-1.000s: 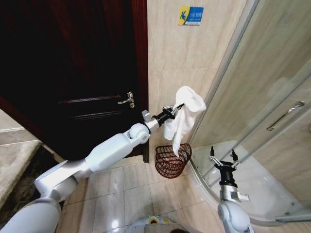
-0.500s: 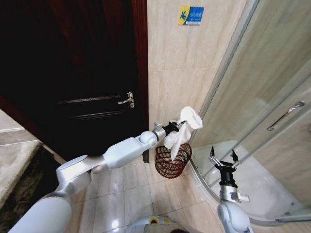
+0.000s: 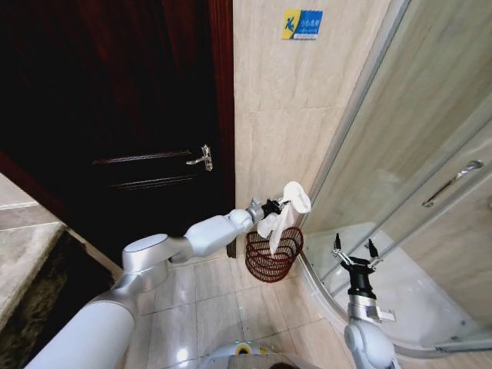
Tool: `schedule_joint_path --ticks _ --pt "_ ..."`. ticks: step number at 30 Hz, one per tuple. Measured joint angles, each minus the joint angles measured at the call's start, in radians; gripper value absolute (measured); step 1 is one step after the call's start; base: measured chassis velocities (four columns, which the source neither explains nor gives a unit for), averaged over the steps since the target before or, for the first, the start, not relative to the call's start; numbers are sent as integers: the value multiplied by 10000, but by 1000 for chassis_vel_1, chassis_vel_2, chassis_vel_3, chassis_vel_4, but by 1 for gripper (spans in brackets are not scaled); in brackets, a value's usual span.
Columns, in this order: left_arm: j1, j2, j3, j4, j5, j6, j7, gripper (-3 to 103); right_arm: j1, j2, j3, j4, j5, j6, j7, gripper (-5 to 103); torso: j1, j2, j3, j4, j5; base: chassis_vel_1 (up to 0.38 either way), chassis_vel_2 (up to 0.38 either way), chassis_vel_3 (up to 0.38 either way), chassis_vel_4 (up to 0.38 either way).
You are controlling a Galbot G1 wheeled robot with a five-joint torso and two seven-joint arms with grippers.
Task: Discard the used towel into the hamper.
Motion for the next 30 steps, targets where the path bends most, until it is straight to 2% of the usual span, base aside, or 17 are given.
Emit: schedule_joint_path --ticks 6,9,18,23,30 --pt "51 -394 369 671 15 -40 266 3 17 26 -22 -110 29 75 -27 100 0 0 -1 0 0 0 0 0 0" --pt "239 -722 517 1482 138 -163 483 3 -12 45 -29 -176 69 132 -48 100 0 0 0 2 0 0 0 0 0" --pt "886 -839 106 2554 880 -399 737 3 49 28 5 -378 170 173 -63 100 0 0 -1 0 -2 0 0 0 0" --pt "1129 -822 -251 3352 1335 -778 530 3 131 16 10 -466 208 173 -65 100 0 0 0 5 -1 0 0 0 0" --pt "1181 -813 -634 3608 1739 -971 102 3 124 -29 14 -541 256 201 -75 100 0 0 0 2 -1 0 0 0 0"
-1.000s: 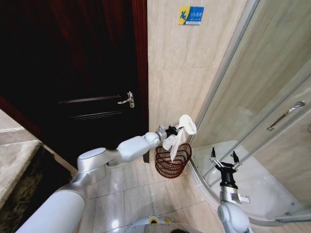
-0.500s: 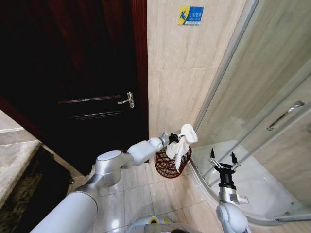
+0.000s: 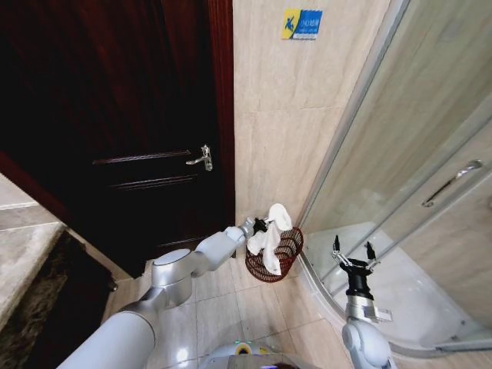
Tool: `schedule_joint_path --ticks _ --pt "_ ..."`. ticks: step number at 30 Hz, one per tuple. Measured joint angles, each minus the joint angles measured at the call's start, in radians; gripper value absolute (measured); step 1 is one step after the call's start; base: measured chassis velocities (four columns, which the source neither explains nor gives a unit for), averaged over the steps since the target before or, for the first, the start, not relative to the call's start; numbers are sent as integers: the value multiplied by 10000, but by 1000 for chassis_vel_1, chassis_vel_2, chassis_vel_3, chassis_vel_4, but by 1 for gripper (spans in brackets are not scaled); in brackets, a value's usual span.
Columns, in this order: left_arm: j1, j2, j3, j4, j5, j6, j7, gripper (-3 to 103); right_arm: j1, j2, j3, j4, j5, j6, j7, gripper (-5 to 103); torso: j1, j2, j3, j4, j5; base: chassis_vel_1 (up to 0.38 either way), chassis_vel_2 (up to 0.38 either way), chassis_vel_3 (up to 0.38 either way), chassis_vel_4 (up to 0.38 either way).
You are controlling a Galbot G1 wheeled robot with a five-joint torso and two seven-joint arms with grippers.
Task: Discard the used towel into the hamper.
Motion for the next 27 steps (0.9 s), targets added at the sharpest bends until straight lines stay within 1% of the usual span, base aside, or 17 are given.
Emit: schedule_joint_path --ticks 8,16,21,23,24,27 --pt "-76 7 -104 -57 62 -49 -145 3 -87 25 -25 32 2 28 -7 100 0 0 0 -1 0 0 0 0 0" --pt "-68 13 100 -172 45 -60 -374 3 -175 94 -33 79 3 89 -18 100 0 0 0 -1 0 0 0 0 0" --pt "-52 15 172 -238 44 -58 -357 3 -213 133 -45 77 -1 114 -29 100 0 0 0 -1 0 0 0 0 0" --pt "-30 16 241 -258 47 -41 -283 3 -218 148 -51 77 -6 119 -33 100 0 0 0 -1 0 0 0 0 0" --pt "-21 17 356 -274 71 -14 -147 3 -216 156 -52 77 -10 119 -38 100 0 0 0 0 0 0 0 0 0" --pt "-21 17 574 -289 105 89 -85 3 -193 179 -60 72 -14 119 -51 100 0 0 0 -1 0 0 0 0 0"
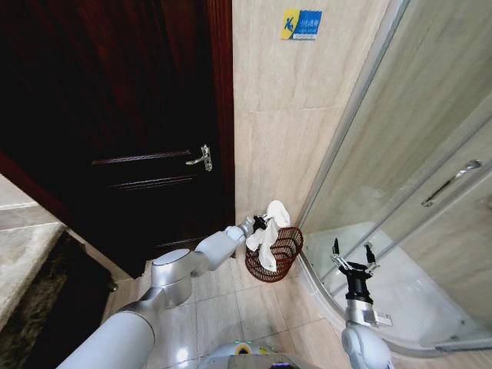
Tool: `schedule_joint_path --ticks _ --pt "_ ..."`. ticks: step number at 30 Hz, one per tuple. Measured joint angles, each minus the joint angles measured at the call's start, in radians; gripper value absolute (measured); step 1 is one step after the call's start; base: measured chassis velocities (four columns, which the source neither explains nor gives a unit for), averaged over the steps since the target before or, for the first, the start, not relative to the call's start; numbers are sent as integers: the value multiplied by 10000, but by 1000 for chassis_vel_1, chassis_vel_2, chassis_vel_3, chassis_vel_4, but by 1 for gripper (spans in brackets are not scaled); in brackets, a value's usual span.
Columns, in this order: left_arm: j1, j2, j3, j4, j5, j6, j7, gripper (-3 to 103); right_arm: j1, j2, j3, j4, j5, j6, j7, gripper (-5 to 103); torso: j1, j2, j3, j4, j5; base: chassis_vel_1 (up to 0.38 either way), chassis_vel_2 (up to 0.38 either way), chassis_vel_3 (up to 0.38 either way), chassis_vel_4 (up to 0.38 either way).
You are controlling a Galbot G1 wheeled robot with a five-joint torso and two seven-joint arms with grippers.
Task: Discard the used towel into the hamper.
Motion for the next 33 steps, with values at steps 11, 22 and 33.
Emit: schedule_joint_path --ticks 11,22,33 --pt "2 1 378 -199 -66 210 -239 3 -142 167 -39 -1 66 150 -96 100 0 0 0 0 0 0 0 0 0" --pt "47 1 165 -311 -63 201 -540 3 -190 140 16 11 139 222 -135 100 0 0 0 0 0 0 0 0 0" --pt "102 1 63 -216 191 158 -134 3 -161 99 21 -39 166 232 -142 100 11 26 13 1 0 0 0 0 0"
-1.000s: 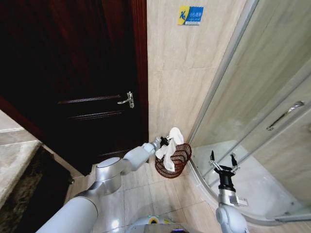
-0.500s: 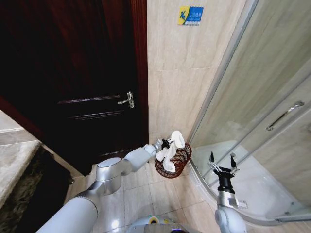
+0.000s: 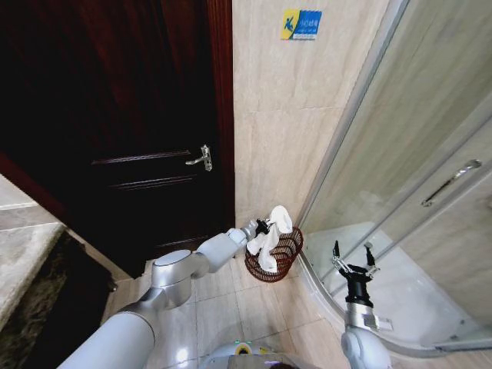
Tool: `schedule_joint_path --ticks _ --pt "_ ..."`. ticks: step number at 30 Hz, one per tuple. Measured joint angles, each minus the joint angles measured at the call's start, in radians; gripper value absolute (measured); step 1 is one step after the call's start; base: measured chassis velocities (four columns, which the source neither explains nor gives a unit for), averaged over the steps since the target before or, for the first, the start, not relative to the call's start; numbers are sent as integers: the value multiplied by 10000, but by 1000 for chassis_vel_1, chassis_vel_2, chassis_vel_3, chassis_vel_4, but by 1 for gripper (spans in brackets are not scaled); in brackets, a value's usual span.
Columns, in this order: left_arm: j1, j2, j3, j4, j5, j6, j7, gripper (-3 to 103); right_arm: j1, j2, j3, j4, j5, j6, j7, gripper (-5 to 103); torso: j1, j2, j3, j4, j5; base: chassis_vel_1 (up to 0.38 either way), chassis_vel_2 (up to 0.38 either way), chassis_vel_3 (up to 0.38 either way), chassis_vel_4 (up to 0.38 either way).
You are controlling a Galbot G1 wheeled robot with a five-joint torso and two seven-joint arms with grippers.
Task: Discard the used towel into the hamper.
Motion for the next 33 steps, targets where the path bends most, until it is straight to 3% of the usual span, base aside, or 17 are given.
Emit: schedule_joint_path --ticks 9,33 --pt "14 0 1 -22 -17 -1 197 3 34 18 -20 -64 2 0 -28 100 74 154 82 0 0 0 0 0 0" --pt "161 0 -23 -12 316 -520 -12 3 117 122 35 -275 66 315 -350 100 103 228 120 1 1 0 0 0 0"
